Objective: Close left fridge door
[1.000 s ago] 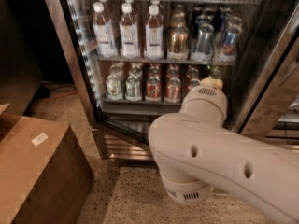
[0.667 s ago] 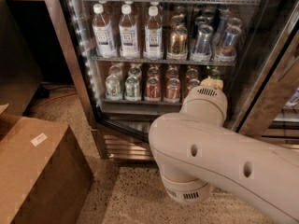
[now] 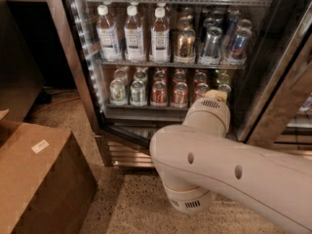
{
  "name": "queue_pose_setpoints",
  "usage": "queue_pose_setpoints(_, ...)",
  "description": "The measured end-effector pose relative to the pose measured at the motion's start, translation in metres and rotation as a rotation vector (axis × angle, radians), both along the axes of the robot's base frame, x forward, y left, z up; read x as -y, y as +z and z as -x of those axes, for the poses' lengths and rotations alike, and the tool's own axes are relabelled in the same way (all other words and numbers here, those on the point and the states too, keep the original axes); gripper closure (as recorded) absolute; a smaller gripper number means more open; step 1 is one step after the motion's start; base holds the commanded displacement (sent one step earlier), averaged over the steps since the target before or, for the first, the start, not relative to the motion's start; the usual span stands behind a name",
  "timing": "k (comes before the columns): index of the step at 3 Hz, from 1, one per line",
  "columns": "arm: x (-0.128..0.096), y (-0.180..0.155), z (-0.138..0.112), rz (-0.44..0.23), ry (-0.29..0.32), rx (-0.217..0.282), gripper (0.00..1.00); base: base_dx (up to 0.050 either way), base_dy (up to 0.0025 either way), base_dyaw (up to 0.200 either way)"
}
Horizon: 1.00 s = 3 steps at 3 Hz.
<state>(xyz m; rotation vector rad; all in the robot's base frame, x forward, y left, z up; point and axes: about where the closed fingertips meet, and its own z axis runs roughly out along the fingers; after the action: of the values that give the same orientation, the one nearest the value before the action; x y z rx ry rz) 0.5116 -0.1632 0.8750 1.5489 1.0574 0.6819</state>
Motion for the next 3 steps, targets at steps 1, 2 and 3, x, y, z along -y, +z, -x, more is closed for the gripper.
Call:
queue_pose_setpoints(1,-0.001,0.005,-0.015,-0.006,0.018,0.040,1.00,0.000,0.00000,0.000)
queue_pose_setpoints(2,-0.001,0.005,-0.014,-0.006,0.018,0.040,1.00,0.000,0.00000,0.000)
queue_pose_setpoints(3,0.000,0.015,-0.030,-0.018,0.022,0.085,1.00,0.000,0.00000,0.000)
